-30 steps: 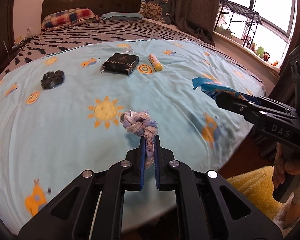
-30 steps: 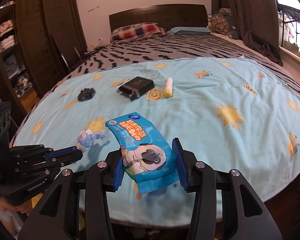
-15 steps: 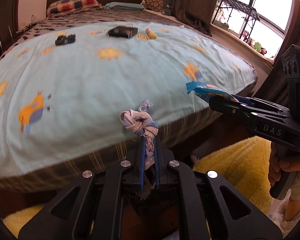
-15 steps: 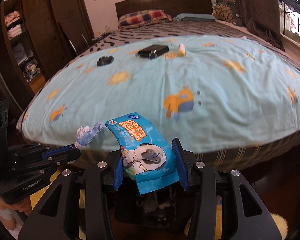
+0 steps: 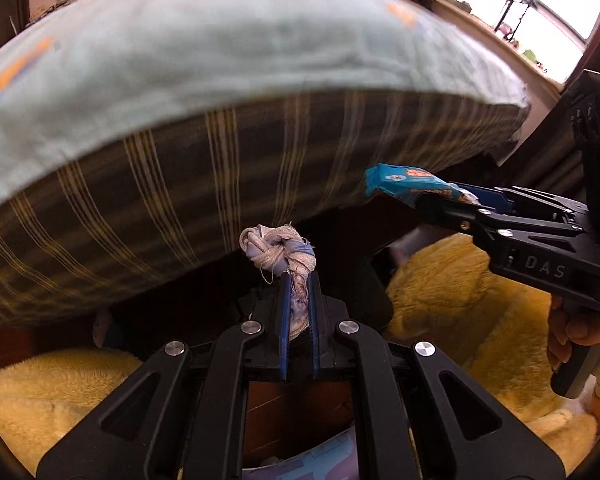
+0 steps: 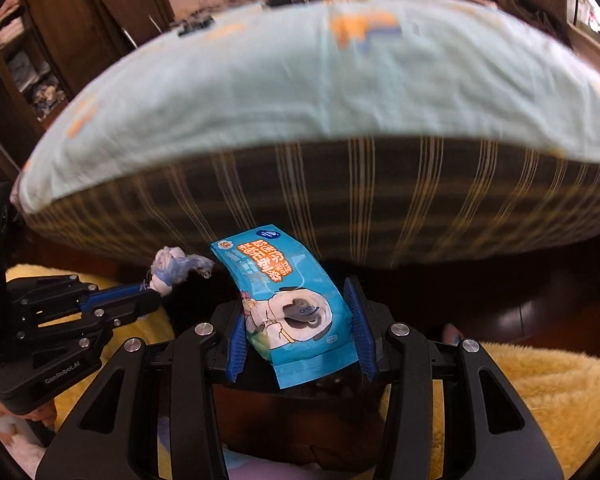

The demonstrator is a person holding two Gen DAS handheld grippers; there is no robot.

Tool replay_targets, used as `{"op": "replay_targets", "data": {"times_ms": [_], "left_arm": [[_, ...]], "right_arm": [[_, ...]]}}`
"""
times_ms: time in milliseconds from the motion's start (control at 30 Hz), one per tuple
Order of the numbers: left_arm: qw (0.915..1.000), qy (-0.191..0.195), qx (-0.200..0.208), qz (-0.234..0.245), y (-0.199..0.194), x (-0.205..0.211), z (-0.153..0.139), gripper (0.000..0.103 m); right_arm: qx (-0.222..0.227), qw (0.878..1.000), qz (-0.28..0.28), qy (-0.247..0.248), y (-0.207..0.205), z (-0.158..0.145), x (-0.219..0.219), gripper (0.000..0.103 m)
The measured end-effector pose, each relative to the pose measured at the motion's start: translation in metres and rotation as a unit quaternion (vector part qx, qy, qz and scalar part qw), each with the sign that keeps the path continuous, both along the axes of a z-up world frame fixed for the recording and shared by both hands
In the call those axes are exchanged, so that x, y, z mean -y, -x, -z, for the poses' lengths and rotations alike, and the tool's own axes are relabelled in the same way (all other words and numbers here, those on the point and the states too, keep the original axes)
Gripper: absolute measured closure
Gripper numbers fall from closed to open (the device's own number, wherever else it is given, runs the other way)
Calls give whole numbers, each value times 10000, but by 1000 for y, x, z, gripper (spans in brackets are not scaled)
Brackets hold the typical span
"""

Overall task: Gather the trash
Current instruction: 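Lower the snack packet and scrunchie into the bin and open both tools, then raise both open tools back over the bed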

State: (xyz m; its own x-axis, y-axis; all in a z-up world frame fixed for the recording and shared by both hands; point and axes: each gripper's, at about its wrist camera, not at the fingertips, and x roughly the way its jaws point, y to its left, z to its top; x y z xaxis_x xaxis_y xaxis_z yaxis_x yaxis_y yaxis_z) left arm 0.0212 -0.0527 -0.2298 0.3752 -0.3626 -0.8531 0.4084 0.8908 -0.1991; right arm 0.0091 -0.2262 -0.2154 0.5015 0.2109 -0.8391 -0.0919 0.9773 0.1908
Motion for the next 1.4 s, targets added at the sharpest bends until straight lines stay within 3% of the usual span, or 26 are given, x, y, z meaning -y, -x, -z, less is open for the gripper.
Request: {"op": "replay_targets", "data": {"times_ms": [467, 800, 833, 867, 900, 1033, 1100, 1167, 1300, 1400], "left_arm": [[9988, -74, -486, 18, -10, 8, 62, 96], [9977, -85, -663, 78, -13, 12, 70, 92], [9976, -96, -685, 70, -14, 12, 71, 91], [9975, -101, -697, 58, -14, 12, 72, 89], [9974, -103, -706, 40, -14, 12, 72, 86], [9978, -92, -645, -95, -18, 6, 64, 66], [9984, -144, -524, -147, -18, 2, 57, 49], [9991, -227, -306, -198, -16, -2, 42, 38], [9991, -263, 64, -319, -15, -12, 11, 26], [9986, -191, 268, -403, -16, -18, -11, 25]], "right_arm": [[-759, 9970, 113, -40, -20, 72, 0, 58], [-757, 9969, 201, -31, -32, 70, -4, 56], [-745, 9970, 208, -47, -33, 68, -5, 50], [-713, 9972, 235, -45, -33, 66, -4, 39], [-682, 9974, 247, -49, -34, 62, -5, 36], [-566, 9976, 377, -91, -37, 49, 1, 33], [-456, 9979, 456, -110, -35, 41, 7, 29], [-284, 9981, 547, -87, -34, 26, 13, 25], [119, 9973, 720, -121, -33, -6, 27, 17], [430, 9959, 773, -204, -33, -35, 33, 17]]}}
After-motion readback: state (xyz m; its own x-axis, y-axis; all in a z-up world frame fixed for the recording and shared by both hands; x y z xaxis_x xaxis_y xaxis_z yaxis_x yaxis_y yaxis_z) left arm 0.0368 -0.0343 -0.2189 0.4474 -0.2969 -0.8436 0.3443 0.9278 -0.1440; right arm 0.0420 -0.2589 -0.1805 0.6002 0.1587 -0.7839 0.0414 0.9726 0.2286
